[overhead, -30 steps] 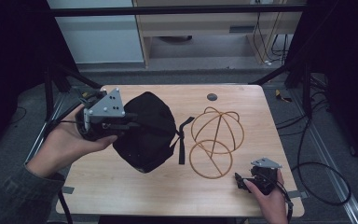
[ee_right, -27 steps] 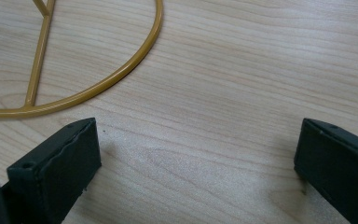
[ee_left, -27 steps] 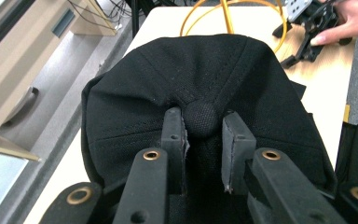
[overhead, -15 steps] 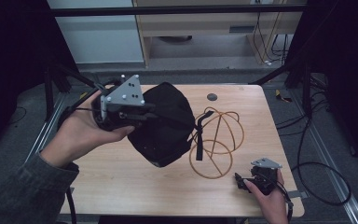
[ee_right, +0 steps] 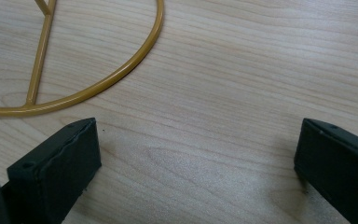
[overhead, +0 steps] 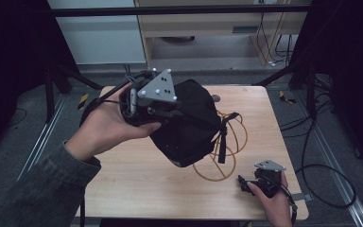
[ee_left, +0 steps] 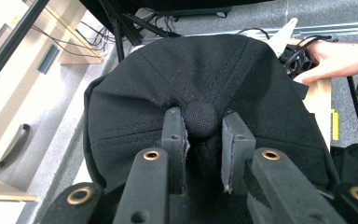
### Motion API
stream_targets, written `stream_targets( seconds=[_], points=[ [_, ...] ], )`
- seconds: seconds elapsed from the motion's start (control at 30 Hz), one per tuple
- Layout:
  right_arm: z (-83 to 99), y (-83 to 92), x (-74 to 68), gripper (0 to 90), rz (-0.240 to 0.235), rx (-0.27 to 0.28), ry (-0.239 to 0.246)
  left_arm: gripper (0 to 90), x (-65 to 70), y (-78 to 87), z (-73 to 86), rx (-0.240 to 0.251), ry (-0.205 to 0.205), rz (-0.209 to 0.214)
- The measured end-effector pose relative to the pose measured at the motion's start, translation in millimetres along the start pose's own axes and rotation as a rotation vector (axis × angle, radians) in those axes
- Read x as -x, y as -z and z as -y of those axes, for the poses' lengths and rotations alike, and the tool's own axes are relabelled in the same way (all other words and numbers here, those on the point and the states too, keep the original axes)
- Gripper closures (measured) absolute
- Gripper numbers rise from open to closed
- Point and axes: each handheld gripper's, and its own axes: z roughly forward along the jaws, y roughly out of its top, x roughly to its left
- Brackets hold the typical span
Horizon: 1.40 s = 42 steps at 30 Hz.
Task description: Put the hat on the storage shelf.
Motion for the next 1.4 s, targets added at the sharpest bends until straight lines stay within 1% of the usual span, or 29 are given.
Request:
stream_targets(
  seconds=[0.2, 0.33, 0.43, 0.63, 0.73, 0.93, 1.07, 1.1, 1.17, 1.33, 1.37, 1.4],
  points=[
    [-0.2, -0.2, 0.0, 0.5, 0.000, -0.001, 0.000, 74.1, -6.4, -6.6, -8.1, 0.006, 0.003, 0.005],
    [-0.2, -0.2, 0.0, 0.5, 0.001, -0.001, 0.000, 74.2, -11.8, -16.7, -16.2, -0.009, 0.011, 0.005],
    [-0.1, -0.2, -0.1, 0.5, 0.001, 0.000, -0.002, 74.2, -14.5, -23.2, -20.9, -0.011, 0.018, 0.016],
    [-0.2, -0.2, -0.1, 0.5, 0.001, -0.001, -0.001, 74.2, -15.9, -35.3, -26.0, -0.016, 0.017, 0.033],
    [-0.2, -0.2, -0.1, 0.5, 0.000, -0.001, -0.001, 74.2, -17.8, -39.0, -28.3, -0.016, 0.027, 0.033],
    [-0.2, -0.2, 0.0, 0.5, 0.001, -0.001, -0.001, 74.2, -20.6, -50.3, -34.8, -0.020, 0.032, 0.032],
    [-0.2, -0.2, 0.0, 0.5, 0.001, 0.000, -0.001, 74.2, -24.4, -56.1, -37.3, -0.016, 0.042, 0.038],
    [-0.2, -0.3, 0.0, 0.5, 0.001, -0.001, -0.001, 74.2, -27.3, -59.8, -39.0, -0.013, 0.049, 0.044],
    [-0.2, -0.3, 0.0, 0.5, 0.001, -0.001, -0.001, 74.2, -28.5, -63.4, -40.3, -0.009, 0.056, 0.045],
    [-0.2, -0.3, -0.1, 0.5, 0.001, 0.000, -0.002, 74.2, -27.7, -67.8, -43.6, -0.010, 0.060, 0.046],
    [-0.2, -0.3, -0.1, 0.5, 0.000, -0.001, -0.002, 74.2, -27.5, -69.0, -47.0, -0.017, 0.059, 0.047],
    [-0.2, -0.3, -0.1, 0.5, 0.001, -0.001, -0.002, 74.2, -27.3, -70.3, -48.3, -0.012, 0.058, 0.044]
  ],
)
